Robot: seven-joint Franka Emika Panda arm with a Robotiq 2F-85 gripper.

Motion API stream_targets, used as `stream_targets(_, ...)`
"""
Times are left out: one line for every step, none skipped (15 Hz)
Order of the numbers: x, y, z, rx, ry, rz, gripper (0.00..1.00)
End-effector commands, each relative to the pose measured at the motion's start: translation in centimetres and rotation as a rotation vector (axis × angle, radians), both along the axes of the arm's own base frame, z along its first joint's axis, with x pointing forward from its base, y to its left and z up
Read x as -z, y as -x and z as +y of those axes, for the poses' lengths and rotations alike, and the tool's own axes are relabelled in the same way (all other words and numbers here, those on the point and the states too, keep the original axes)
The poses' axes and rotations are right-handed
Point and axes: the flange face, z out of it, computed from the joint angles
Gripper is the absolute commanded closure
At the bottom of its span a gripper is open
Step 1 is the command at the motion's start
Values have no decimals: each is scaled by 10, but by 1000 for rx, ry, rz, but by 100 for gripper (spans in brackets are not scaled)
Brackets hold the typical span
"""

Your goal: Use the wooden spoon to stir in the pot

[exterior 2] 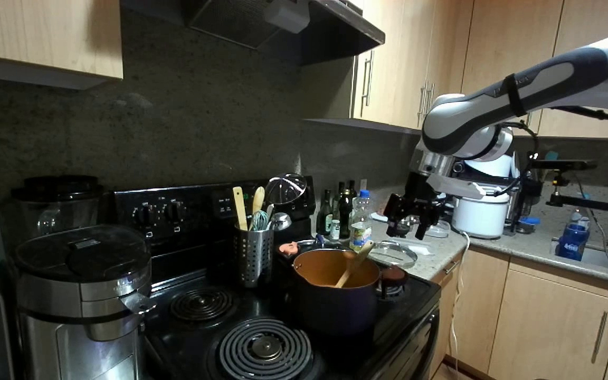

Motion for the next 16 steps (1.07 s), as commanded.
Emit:
stream_targets(0,0,-8,26,2,-8,0)
stream_targets(1,0,-12,37,3,-9,0)
stream_targets(1,-1,-14,42,3,-8,0)
stream_targets(2,-1,-15,43,3,-7,0)
stream_targets(2,-2,-15,44,3,-7,0)
stream_targets(5,-4,-13,69,17,-10,0)
stream_targets(8,-12,-15,125,28,-13,0)
stream_targets(9,-18,-17,168,31,-26,0)
stream_targets(10,-28,-17,207,29,-43,0)
stream_targets(12,-37,-17,234,31,-61,0)
stream_targets(14,-47,-15,260,44,-75,0)
stream_targets(16,-56,-13,274,44,-78,0)
stream_targets(17,-66,-9,292,58,-89,0)
stream_targets(19,-74,-6,303,66,-92,0)
stream_targets(22,-83,-4,315,80,-97,0)
stream_targets(25,-90,-3,324,90,-94,0)
